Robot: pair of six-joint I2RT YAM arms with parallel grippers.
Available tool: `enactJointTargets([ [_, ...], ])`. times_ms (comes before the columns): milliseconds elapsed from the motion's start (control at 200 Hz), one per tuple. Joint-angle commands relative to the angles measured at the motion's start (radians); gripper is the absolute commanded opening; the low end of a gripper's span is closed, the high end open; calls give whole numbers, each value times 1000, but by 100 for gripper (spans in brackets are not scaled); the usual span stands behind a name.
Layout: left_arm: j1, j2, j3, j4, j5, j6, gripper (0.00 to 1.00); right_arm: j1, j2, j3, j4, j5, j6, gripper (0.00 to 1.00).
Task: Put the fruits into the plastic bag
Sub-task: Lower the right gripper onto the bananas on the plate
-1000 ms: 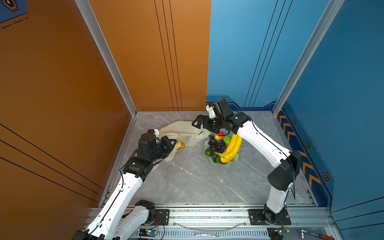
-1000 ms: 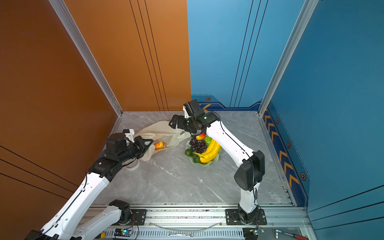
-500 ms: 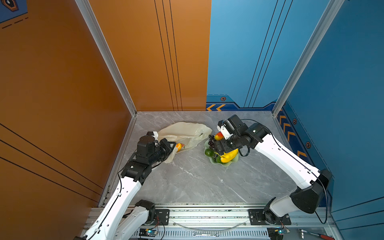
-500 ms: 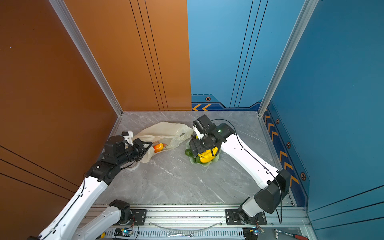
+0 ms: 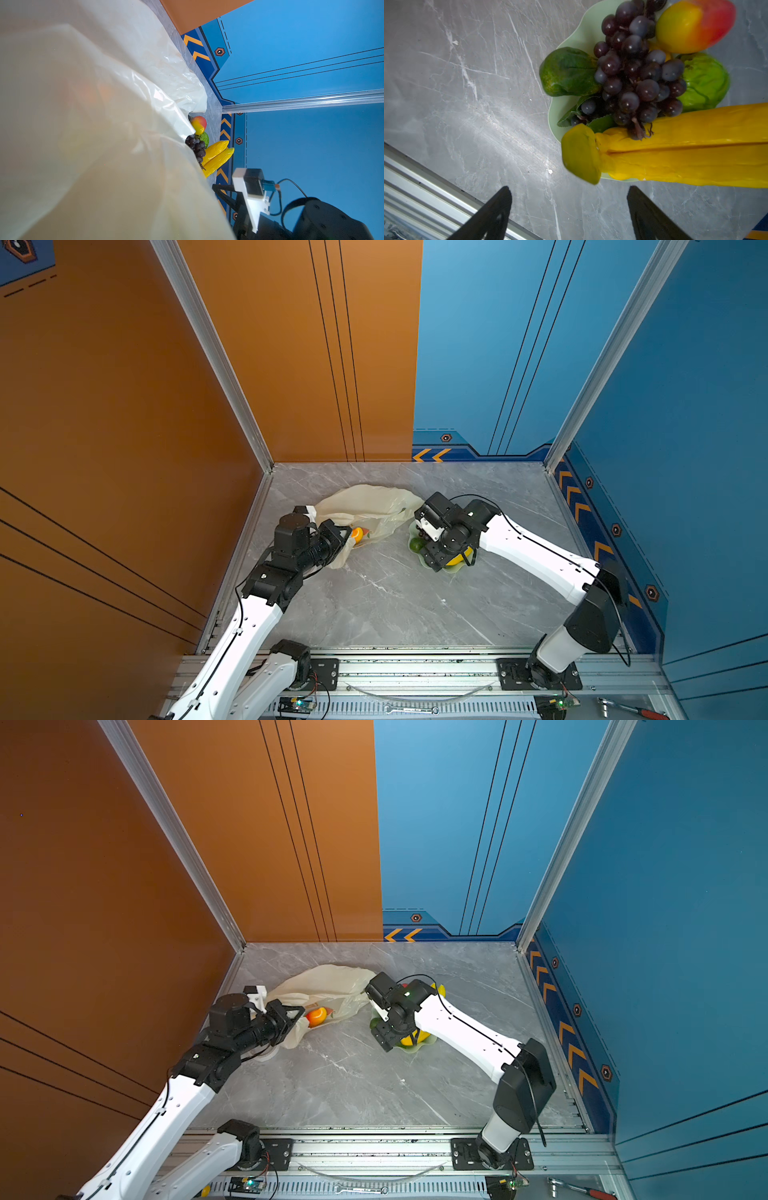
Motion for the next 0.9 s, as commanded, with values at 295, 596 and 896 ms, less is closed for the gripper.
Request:
enactJointTargets([
  [295, 12, -6, -14, -11, 6, 27, 0, -27, 105, 67, 24, 46, -7, 69],
  [596, 39, 16, -7, 5, 37, 33, 0, -36, 92, 55, 22, 46, 1, 55],
  [896, 49, 30, -8, 15, 56, 35, 0, -52, 73, 24, 20, 38, 6, 36],
])
